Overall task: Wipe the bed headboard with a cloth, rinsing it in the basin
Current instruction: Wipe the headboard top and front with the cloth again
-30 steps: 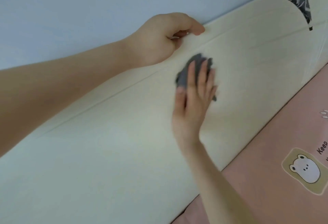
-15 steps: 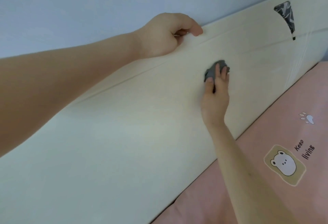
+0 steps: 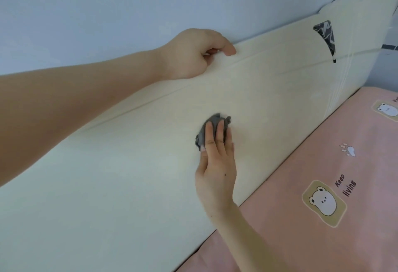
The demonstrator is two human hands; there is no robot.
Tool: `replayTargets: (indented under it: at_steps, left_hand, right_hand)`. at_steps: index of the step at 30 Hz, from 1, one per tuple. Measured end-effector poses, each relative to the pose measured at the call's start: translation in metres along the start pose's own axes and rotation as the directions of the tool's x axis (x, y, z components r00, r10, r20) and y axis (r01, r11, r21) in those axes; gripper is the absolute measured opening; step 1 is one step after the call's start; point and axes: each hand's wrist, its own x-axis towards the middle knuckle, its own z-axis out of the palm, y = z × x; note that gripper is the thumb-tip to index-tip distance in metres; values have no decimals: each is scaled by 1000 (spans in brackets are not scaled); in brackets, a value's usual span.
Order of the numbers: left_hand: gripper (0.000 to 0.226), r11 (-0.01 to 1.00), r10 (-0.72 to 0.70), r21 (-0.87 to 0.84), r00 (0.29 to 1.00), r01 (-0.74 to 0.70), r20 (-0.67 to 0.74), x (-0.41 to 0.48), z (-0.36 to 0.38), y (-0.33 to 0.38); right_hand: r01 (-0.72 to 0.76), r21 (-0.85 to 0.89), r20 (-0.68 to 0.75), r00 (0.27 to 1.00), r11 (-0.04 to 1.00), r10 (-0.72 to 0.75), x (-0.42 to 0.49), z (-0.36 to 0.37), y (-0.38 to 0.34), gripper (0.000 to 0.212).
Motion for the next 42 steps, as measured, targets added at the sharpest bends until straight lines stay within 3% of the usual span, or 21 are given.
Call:
replayTargets:
  at_steps: [2,5,9,11,14,20,25,29,33,35,36,37,38,39,41,42]
  left_hand:
    - [47,1000,12,23,1000,-12,-11,-2,0,-1]
    - [49,1000,21,5,1000,-21,-17,-2,2,-1]
    - [49,1000,10,22,1000,-10,-13,-1,1,0]
    - [49,999,14,35,1000,-14,-10,-2,1,0]
    - [50,1000,11,19,1000,-11,-11,-3,1,1]
    - [50,1000,-6,6,1000,6,-22,-1,1,0]
    - [49,999,28,32,998,-26,-54,0,2,-1]
    - [46,989,90,120,994,-83,-56,2,4,1]
    - [55,855,322,426,947,-295,10,-6,10,3]
    - [47,706,376,612,921,-357,104,-10,25,8]
    - [39,626,410,664,897,-409,165,-10,37,10]
    - [33,556,446,688,866,-466,225,-10,51,10]
    - [30,498,477,701,836,-511,271,-8,64,8]
    - [35,460,485,710,820,-534,303,-5,76,6]
    - [42,457,467,704,820,-545,331,10,89,5]
    - [39,472,468,692,820,-546,328,18,92,5]
  right_hand:
    - [11,-45,-29,1000,999,-13,13,1,9,51]
    - [-145,29,-107,983,989,147,40,2,6,49]
    - [-34,-91,-56,998,995,29,-19,8,-9,52]
    - [-34,-96,-65,997,995,28,-3,7,2,51]
    - [-143,36,-130,981,989,146,25,5,-1,50]
    - [-16,64,-189,982,998,28,-13,16,-7,42]
    - [-131,207,-288,939,970,188,18,14,-9,43]
    - [12,174,-172,985,985,18,-48,24,-14,43]
    - [127,183,-108,988,975,-109,-60,43,20,56]
    - [8,249,-103,994,969,19,-46,45,58,57]
    - [-133,300,-116,978,945,175,-43,44,81,55]
    - [-317,379,-99,920,869,378,-43,44,106,52]
    - [-511,488,-29,801,708,598,-44,44,130,49]
    - [-659,579,79,631,480,772,-46,47,151,48]
    - [-762,643,245,303,80,921,-43,53,172,47]
    - [-769,639,255,208,-3,944,-39,57,168,46]
